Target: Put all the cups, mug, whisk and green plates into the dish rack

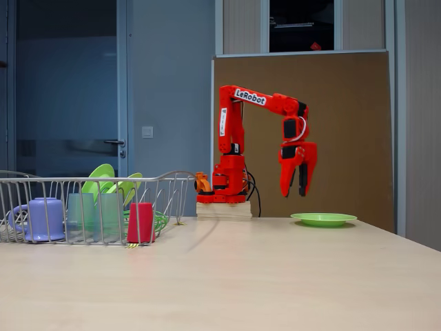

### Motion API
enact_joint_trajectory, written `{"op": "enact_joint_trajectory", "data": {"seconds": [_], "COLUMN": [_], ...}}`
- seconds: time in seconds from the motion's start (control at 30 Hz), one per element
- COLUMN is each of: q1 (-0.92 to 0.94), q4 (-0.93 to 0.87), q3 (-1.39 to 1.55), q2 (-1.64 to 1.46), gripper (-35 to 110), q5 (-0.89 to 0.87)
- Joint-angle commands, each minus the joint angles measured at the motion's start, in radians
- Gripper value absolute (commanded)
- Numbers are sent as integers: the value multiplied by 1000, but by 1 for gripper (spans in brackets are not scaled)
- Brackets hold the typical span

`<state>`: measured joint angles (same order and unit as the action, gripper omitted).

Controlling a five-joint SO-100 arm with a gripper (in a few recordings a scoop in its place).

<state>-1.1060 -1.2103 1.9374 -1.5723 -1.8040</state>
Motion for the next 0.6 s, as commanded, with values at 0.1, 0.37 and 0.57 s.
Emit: {"op": "enact_joint_trajectory", "data": {"seconds": [0.1,0.37,0.57], "q1": [-77,-169,-195], "q4": [72,84,126], "q3": [-87,-225,-235], "q2": [153,339,387], "gripper": [30,29,29], "q5": [-104,-258,-302]}}
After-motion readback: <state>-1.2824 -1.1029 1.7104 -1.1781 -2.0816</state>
